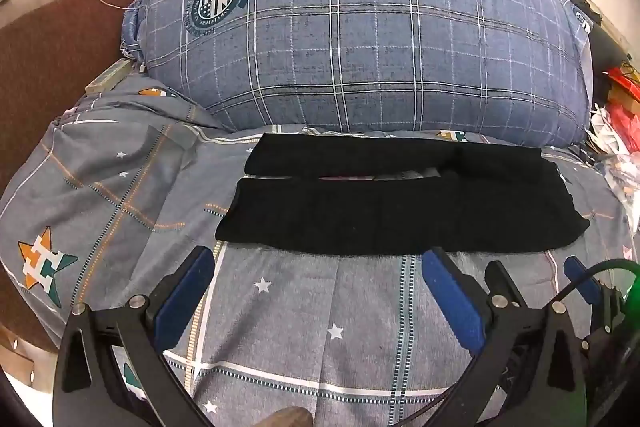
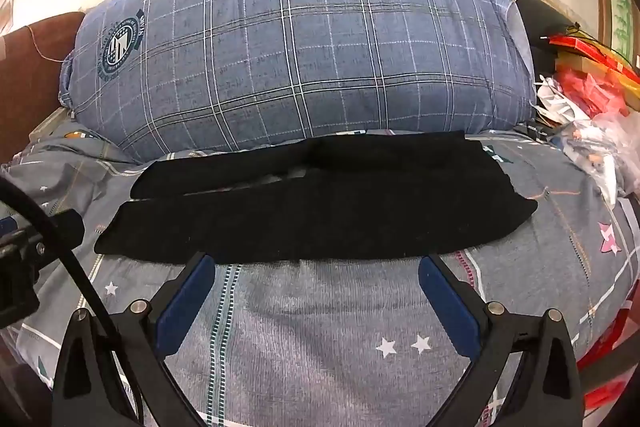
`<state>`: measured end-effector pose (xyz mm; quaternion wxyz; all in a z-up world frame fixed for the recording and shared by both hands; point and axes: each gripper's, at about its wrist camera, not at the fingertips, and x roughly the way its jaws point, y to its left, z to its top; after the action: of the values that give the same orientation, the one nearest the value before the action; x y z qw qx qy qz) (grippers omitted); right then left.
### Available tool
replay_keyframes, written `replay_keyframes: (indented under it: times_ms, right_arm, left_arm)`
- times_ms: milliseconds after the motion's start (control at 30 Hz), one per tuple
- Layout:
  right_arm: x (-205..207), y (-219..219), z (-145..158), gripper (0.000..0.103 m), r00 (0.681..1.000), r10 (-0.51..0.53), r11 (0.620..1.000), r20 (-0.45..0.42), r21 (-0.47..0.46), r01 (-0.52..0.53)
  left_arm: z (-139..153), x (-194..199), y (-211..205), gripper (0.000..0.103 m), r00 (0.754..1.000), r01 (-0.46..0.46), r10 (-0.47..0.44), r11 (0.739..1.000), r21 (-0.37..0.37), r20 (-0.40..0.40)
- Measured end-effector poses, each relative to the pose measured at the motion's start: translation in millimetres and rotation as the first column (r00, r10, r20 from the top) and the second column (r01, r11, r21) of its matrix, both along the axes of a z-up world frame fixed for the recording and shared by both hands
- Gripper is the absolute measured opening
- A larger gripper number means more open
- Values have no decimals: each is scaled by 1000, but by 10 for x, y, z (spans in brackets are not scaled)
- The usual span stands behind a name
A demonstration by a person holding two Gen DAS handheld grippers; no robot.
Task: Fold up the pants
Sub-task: 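Move both grippers toward the black pants on the bed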
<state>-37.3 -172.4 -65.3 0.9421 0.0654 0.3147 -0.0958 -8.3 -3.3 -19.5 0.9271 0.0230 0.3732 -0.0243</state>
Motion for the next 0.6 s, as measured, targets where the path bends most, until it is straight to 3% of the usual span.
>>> replay_keyframes:
  times_ms: [600]
  right_arm:
    - [64,-47,-78,103,998,20,1000,-66,18,-19]
  left_arm:
    - [-134,21,21,103,999,4,-4,1000,-2,-41]
